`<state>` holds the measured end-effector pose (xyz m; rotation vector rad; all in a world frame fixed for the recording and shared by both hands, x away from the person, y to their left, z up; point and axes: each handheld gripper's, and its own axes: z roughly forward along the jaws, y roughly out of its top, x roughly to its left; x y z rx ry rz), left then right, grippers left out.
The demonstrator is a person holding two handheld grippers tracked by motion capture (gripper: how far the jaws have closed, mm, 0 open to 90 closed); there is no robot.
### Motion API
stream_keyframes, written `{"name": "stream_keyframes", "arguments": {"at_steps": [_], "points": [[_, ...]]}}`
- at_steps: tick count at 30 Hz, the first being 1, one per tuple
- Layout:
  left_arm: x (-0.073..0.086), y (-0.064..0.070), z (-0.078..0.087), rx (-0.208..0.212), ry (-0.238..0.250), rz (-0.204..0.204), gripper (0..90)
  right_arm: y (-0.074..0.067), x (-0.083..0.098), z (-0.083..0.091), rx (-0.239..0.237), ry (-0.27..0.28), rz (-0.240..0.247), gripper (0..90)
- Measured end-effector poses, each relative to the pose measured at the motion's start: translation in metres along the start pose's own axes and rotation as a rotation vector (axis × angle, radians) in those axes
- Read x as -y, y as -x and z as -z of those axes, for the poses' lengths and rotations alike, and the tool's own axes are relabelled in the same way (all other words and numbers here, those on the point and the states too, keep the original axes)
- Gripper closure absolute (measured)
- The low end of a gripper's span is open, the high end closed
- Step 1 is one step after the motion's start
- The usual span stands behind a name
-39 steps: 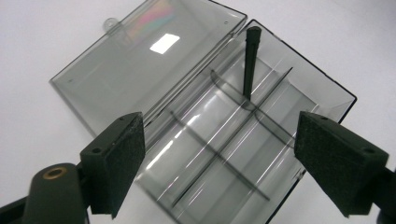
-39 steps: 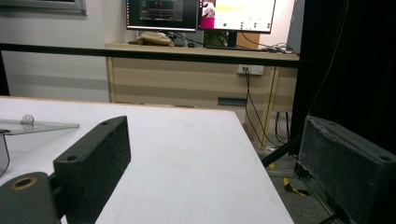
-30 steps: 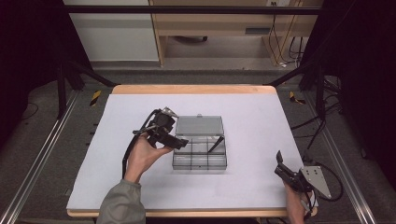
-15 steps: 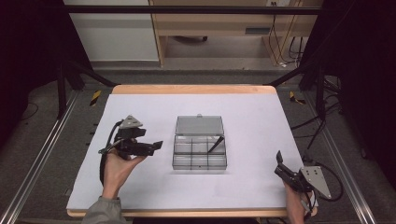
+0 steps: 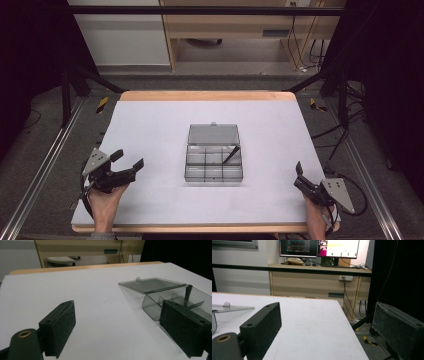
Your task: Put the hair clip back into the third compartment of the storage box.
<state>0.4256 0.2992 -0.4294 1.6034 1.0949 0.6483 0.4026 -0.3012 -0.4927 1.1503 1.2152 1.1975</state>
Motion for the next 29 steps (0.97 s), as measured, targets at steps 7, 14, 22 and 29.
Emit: {"name": "stream_keyframes", "arguments": {"at_steps": [7,14,22,29], "points": [[0.021,-0.009,0.008,-0.057,0.097,0.018,12.4,0.000,0.000,0.000,0.001,0.000,0.001,8.6],[0.035,-0.009,0.008,-0.125,0.154,-0.045,11.7,0.000,0.000,0.000,0.000,0.003,-0.002,8.6],[0.048,-0.012,0.004,-0.154,0.194,-0.064,9.1,0.000,0.000,0.000,0.000,0.002,-0.002,8.6],[0.051,-0.015,0.004,-0.144,0.222,-0.058,9.1,0.000,0.000,0.000,0.000,0.000,-0.002,8.7]]}}
